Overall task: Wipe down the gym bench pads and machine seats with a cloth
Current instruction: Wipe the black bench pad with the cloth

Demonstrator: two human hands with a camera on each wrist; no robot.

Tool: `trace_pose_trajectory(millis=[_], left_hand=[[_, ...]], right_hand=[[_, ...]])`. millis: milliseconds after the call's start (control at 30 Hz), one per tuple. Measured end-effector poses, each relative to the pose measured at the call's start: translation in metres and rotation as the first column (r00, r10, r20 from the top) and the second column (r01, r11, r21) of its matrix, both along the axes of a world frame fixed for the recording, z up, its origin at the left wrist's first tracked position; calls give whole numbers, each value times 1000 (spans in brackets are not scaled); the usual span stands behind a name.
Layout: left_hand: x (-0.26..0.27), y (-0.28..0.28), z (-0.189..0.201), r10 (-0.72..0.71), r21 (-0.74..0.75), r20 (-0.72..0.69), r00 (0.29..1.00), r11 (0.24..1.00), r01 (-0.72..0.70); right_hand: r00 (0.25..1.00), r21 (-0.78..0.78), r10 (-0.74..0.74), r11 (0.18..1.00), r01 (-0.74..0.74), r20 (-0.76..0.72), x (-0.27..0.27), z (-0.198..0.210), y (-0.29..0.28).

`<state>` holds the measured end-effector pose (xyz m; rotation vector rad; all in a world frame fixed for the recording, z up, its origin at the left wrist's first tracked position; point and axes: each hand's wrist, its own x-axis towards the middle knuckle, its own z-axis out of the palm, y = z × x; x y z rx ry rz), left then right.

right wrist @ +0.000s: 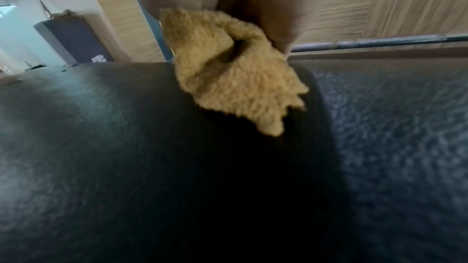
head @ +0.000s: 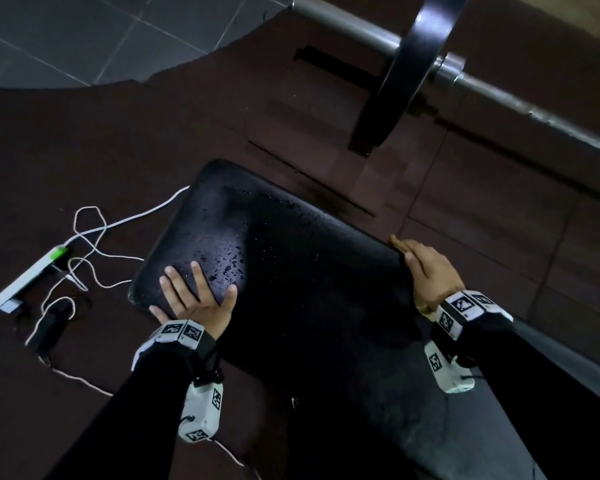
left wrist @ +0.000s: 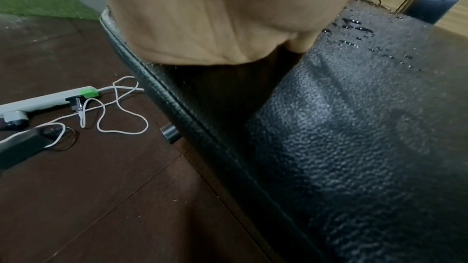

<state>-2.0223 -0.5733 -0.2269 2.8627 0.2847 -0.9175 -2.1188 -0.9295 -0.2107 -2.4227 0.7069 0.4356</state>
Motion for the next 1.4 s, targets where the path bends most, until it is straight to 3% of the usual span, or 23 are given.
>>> trace_pose_trajectory(millis=[267,400,533,700,800,1300,1400], left_hand=[[3,0,7,3,-25,-55,998,1000,-5],[5,1,10,9,-29,-114,993,1000,-12],[8,2,13,-10,-25,-170,985,1000,6],[11,6,14,-39,-24,-248,968,999,34],[11,7,15,-41,-38,-265,963,999,33],[11,7,19,-51,-60,-298,953,998,35],[11,8,19,-51,-64,-290,956,997,33]], right_hand=[[994,19,110,994,-111,24,90,-5,64],[983,110,173,978,-179,59,138,-5,98],[979,130,201,971,-203,27,138,-1,99],[982,-8,171,985,-171,82,96,1,98],[982,-55,184,982,-182,39,92,-1,103],[890,-10,445,895,-446,96,232,-15,173],[828,-28,550,835,-550,110,243,-15,185]])
